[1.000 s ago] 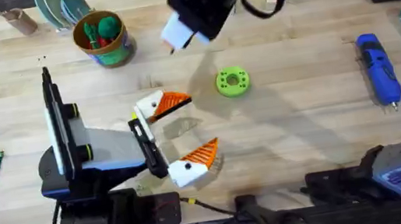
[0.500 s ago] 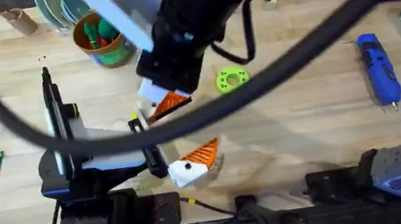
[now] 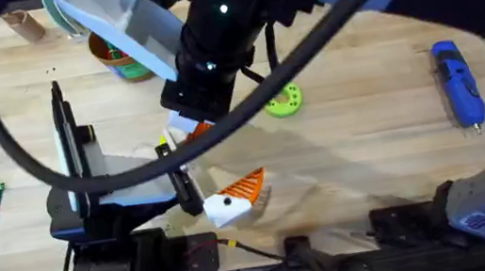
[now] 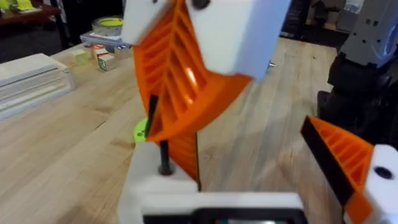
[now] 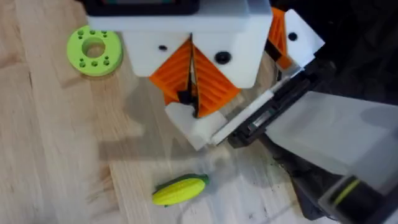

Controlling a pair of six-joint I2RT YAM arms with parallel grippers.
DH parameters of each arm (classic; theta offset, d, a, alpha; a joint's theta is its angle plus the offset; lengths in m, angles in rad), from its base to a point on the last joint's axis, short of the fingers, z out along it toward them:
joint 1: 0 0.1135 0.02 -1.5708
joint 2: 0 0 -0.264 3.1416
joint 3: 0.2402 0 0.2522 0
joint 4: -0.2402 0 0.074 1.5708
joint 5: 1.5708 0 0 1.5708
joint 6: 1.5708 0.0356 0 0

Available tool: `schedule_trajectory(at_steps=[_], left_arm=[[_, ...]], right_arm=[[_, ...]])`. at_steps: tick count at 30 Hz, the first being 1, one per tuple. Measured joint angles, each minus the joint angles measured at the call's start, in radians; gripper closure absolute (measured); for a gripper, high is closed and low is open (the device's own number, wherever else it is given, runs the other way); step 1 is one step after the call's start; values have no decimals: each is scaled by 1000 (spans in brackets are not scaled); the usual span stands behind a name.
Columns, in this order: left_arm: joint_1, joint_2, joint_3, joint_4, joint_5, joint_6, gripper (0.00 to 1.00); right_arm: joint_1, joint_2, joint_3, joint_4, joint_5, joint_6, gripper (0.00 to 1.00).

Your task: Pick up the gripper from the table and insert it into the empty holder that is missing its gripper. Then pick up a screw, insert it into the mounting hole, and use the screwdriver to tighten it. Finally, clean up the table by picking up the vegetable and placing it into the bucket.

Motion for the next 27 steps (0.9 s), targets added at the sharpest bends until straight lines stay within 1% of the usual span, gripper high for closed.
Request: schedule_trajectory(at_steps=[6, 13, 22, 27], left_arm=[[0, 0, 0, 0, 0, 0, 7], [0, 0, 0, 0, 0, -1, 9], [0, 0, 0, -2, 5, -19, 8], [0, 0, 0, -1, 5, -14, 8]], right_arm=[[0, 3, 0, 4, 10, 1, 994], [0, 9, 1, -6, -14, 1, 994], [3, 30, 15, 2, -17, 1, 994], [10, 34, 15, -6, 15, 3, 994]])
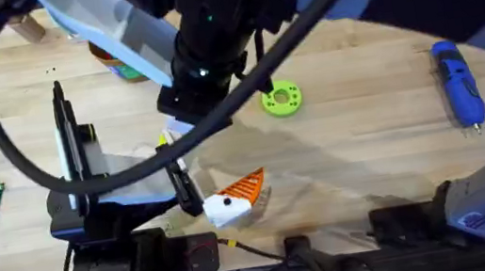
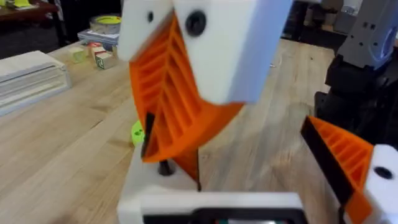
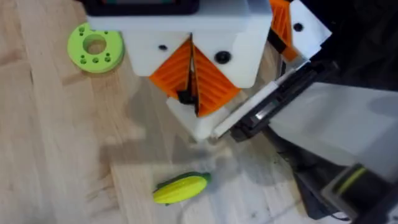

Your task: Pick up the gripper from the table and insert it into the empty holder that is missing its gripper. Then pick up a screw, insert it into the mounting hole, and use the screwdriver to tighten it. Finally, clean up the table by picking up the vegetable and placing it into the bucket.

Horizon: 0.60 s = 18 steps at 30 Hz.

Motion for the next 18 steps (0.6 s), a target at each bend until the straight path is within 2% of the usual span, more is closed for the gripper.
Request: schedule_trajectory(at_steps=[9, 11, 14, 15, 16, 18], left_arm=[[0, 0, 0, 0, 0, -1, 7], [0, 0, 0, 0, 0, 3, 8], [1, 0, 0, 0, -1, 3, 8], [2, 0, 0, 0, 0, 3, 8], [2, 0, 0, 0, -1, 3, 8], [2, 0, 0, 0, -1, 3, 8]], right_arm=[[8, 15, 0, 1, 6, 12, 972], [8, 15, 0, -1, 6, 18, 737], [8, 18, 0, -4, 10, 20, 308], [5, 17, 0, -4, 20, 20, 193], [-2, 17, 0, -4, 23, 22, 124], [-13, 17, 0, -3, 21, 37, 96]])
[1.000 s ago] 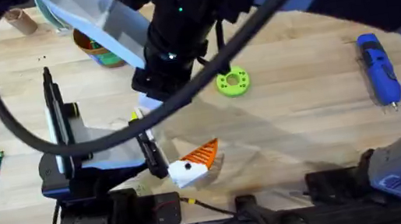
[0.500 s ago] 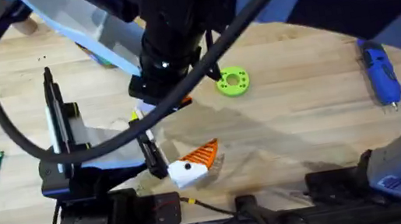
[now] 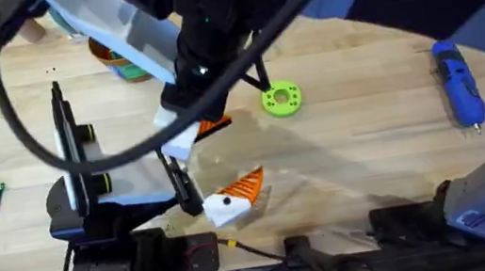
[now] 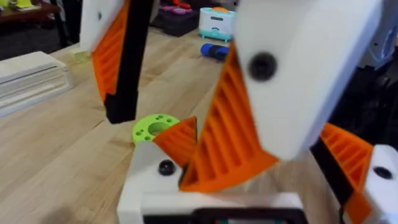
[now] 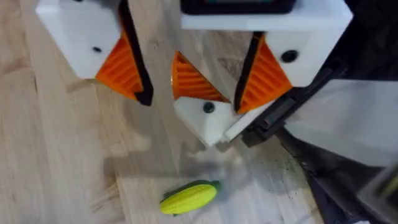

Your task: Pick up the gripper from the table and insert it into the empty holder that is missing its gripper. Then pick up a screw, insert it into the mounting hole, and use the screwdriver to tighten it. Finally, clean up the table by picking up the vegetable and placing it into the bucket.

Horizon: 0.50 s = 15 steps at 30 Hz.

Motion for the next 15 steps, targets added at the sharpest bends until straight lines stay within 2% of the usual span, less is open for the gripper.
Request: schedule_trajectory(at_steps=[1, 3, 4, 10, 12, 15], left_arm=[[0, 0, 0, 0, 1, 4, 7], [0, 0, 0, 0, 1, 4, 7], [0, 0, 0, 0, 1, 4, 8], [0, 0, 0, 0, 1, 4, 8], [0, 0, 0, 0, 2, 4, 224], [0, 0, 0, 0, 2, 6, 711]], right_arm=[[-41, 0, 0, 26, -8, 62, 89], [-82, 0, 0, 52, -8, 80, 87], [-162, 0, 0, 81, -8, 104, 84], [-324, 0, 0, 106, -7, 127, 82], [-365, -3, 0, 106, -7, 128, 82], [-427, -16, 0, 106, -7, 140, 82]])
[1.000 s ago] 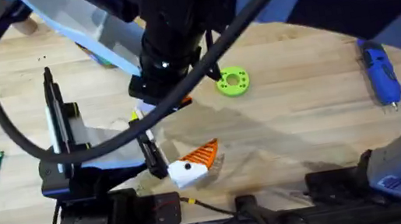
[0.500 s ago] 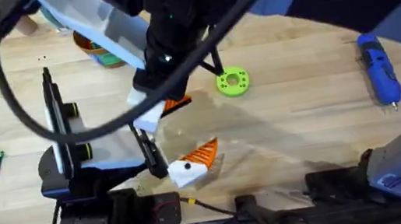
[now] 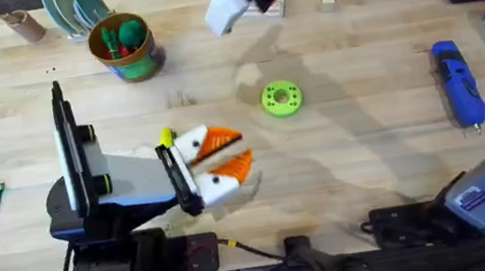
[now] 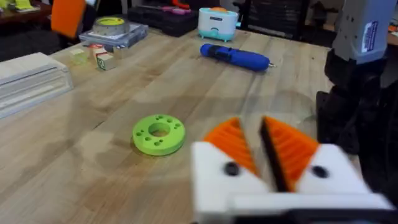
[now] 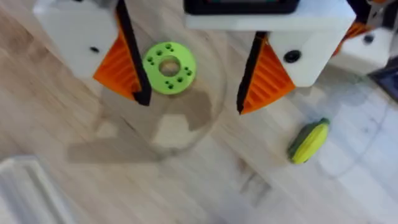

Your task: Pick up the gripper from the table and insert it into the empty holder that is missing its gripper. Then pick up a screw, insert it into the mounting hole, and use the screwdriver to tighten it. Finally, clean up the table by picking up the vegetable and placing it into the bucket.

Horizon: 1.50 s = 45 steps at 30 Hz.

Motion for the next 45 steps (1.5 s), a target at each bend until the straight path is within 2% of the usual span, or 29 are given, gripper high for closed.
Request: schedule_trajectory(at_steps=[1, 2, 3, 8, 12, 16, 19, 25, 29, 32, 36, 38, 39, 45], left_arm=[[0, 0, 0, 0, 0, 1, 880], [0, 0, 0, 0, -1, 7, 963], [0, 0, 0, 0, -1, 6, 989], [0, 0, 0, 2, -6, 6, 997], [0, 0, 0, 3, -18, 6, 997], [0, 0, 0, 4, -21, 6, 997], [0, 0, 0, 4, -23, 6, 997], [0, 0, 0, 5, -25, 6, 997], [0, 0, 0, 5, -25, 6, 997], [0, 0, 0, 5, -26, 6, 997], [0, 0, 0, 5, -26, 6, 997], [0, 0, 0, 5, -26, 6, 997], [0, 0, 0, 5, -26, 6, 997], [0, 0, 0, 5, -26, 6, 997]], right_arm=[[-21, -8, 0, 0, 0, 2, 82], [-40, -16, 0, -1, 0, 4, 82], [-63, -28, 0, -3, 0, 6, 82], [-188, -99, 0, -77, 7, 10, 80], [-340, -168, 0, -209, 38, 10, 80], [-515, -251, -24, -246, 54, 9, 79], [-642, -349, -123, -237, 60, 3, 80], [-860, -522, -467, -123, 65, -39, 80], [-1001, -525, -628, 23, 68, -53, 80], [-1082, -491, -697, 135, 69, -82, 79], [-1122, -424, -740, 157, 72, -201, 79], [-1123, -391, -747, 180, 71, -267, 77], [-1123, -351, -748, 228, 72, -377, 77], [-1123, -268, -748, 255, 72, -555, 77]])
